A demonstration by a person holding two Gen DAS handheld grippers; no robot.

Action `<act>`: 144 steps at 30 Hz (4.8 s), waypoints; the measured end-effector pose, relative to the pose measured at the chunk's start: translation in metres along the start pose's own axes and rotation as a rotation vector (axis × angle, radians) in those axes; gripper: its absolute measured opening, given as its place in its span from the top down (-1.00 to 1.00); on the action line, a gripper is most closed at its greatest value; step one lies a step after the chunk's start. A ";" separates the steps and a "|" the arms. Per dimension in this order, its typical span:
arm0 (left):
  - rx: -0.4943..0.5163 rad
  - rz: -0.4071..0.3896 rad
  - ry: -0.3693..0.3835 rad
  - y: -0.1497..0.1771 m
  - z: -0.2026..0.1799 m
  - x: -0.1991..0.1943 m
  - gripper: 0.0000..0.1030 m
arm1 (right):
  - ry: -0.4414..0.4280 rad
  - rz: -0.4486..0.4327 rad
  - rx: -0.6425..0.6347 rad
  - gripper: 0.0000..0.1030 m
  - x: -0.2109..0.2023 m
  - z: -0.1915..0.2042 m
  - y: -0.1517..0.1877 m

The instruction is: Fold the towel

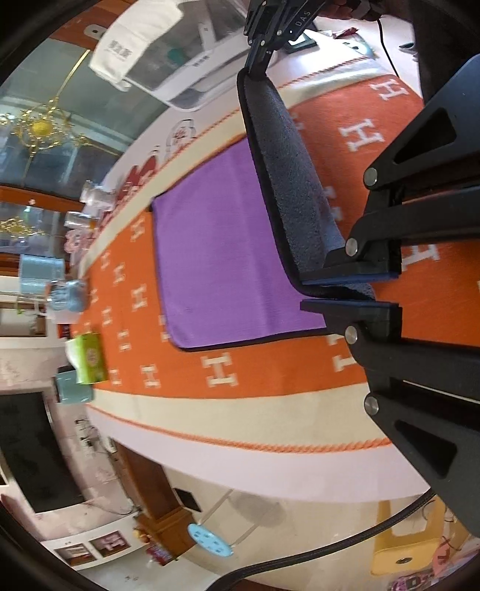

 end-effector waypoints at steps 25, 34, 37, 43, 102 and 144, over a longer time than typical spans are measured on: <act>0.000 -0.217 -0.075 -0.150 0.045 0.074 0.91 | 0.102 -0.263 -0.018 0.92 0.083 -0.042 -0.137; -0.022 -0.147 -0.077 -0.148 0.063 0.138 0.77 | 0.134 -0.257 -0.042 0.89 0.134 -0.046 -0.147; -0.044 -0.122 -0.079 -0.143 0.069 0.155 0.29 | 0.139 -0.231 -0.023 0.73 0.150 -0.049 -0.144; -0.061 -0.090 -0.078 -0.135 0.073 0.173 0.03 | 0.140 -0.211 0.012 0.36 0.171 -0.054 -0.139; -0.129 -0.269 -0.232 -0.055 -0.004 -0.077 -0.91 | 0.139 -0.201 0.172 -0.99 -0.040 -0.004 -0.061; -0.145 -0.212 -0.186 0.043 -0.127 -0.207 -0.91 | 0.053 -0.035 0.222 -0.99 -0.185 0.068 0.032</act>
Point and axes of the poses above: each gripper's, at about its wrist camera, not at the fingertips, and x roughly the way its jaws point, z to its left, y to its underside, the point moved 6 cm from there along x, roughly the way its jaws point, and after that the axes turned 14 degrees about -z, right-handed, at the moved point
